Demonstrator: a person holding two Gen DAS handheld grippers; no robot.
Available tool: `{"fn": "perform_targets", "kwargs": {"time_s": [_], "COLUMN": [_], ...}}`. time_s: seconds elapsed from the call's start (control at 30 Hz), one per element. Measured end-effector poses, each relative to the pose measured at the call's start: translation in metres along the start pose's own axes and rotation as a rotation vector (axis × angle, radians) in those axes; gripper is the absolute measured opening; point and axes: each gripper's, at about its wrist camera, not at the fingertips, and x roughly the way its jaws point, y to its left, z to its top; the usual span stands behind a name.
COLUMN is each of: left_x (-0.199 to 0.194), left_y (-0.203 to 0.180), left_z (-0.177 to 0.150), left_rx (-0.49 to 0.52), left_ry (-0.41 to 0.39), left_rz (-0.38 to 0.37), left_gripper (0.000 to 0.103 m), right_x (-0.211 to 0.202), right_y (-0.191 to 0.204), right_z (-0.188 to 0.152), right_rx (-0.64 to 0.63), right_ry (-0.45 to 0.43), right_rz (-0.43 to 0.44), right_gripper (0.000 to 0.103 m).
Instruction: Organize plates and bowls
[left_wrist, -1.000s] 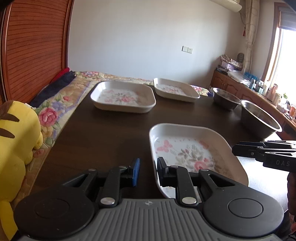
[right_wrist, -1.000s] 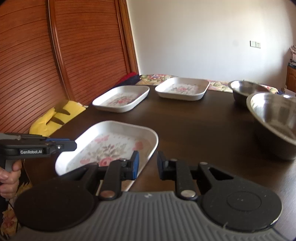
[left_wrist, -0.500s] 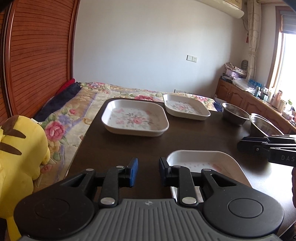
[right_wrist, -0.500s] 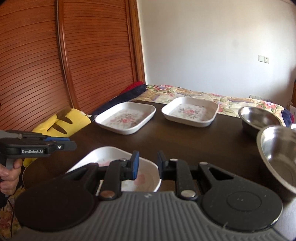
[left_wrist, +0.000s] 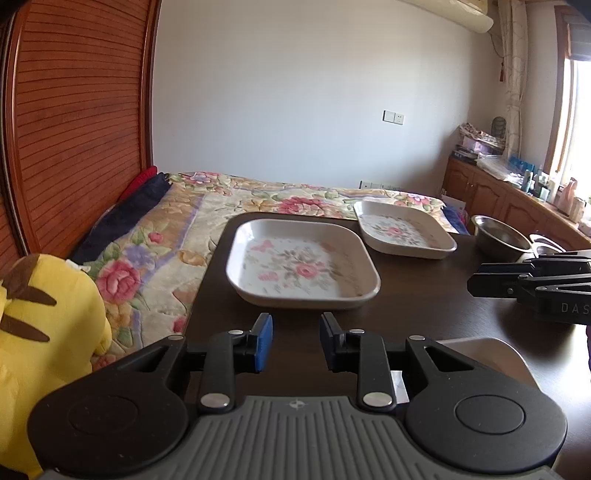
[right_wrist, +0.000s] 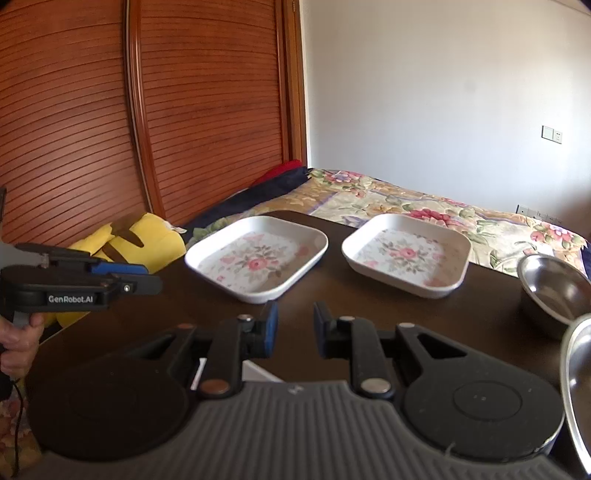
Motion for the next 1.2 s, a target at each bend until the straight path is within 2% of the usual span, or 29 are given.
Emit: {"fn": "perform_targets", "kwargs": {"time_s": [0.37, 0.4, 0.43, 0.5, 1.2], "left_x": [0.028, 0.030, 0.033, 0.037, 0.086], "left_y": [0.019, 0.021, 0.023, 0.026, 0.047], "left_z": [0.021, 0.023, 0.024, 0.027, 0.045], "left_rx": [0.012, 0.014, 0.015, 0.013, 0.007], "left_ry": [-0.006, -0.005, -0.004, -0.003, 0.045], "left_rz": [0.018, 0.019, 0.021, 0.023, 0.015], "left_gripper": [0.035, 0.036, 0.036, 0.038, 0.038], "right_x": [0.041, 0.045, 0.049, 0.056, 0.105], "right_y": [-0.002, -0.002, -0.003, -0.003, -0.007], "right_z": [0.018, 0.020, 0.021, 0.023, 0.034], "right_rx": [-0.010, -0.008, -0.004, -0.003, 0.004], "right_ry": [0.033, 0.037, 0.040, 0.042, 0.114], "right_rz": [0.015, 0.017, 0.019, 0.025, 0.041], "right_gripper": [0.024, 0.026, 0.034, 0.038, 0.038]}}
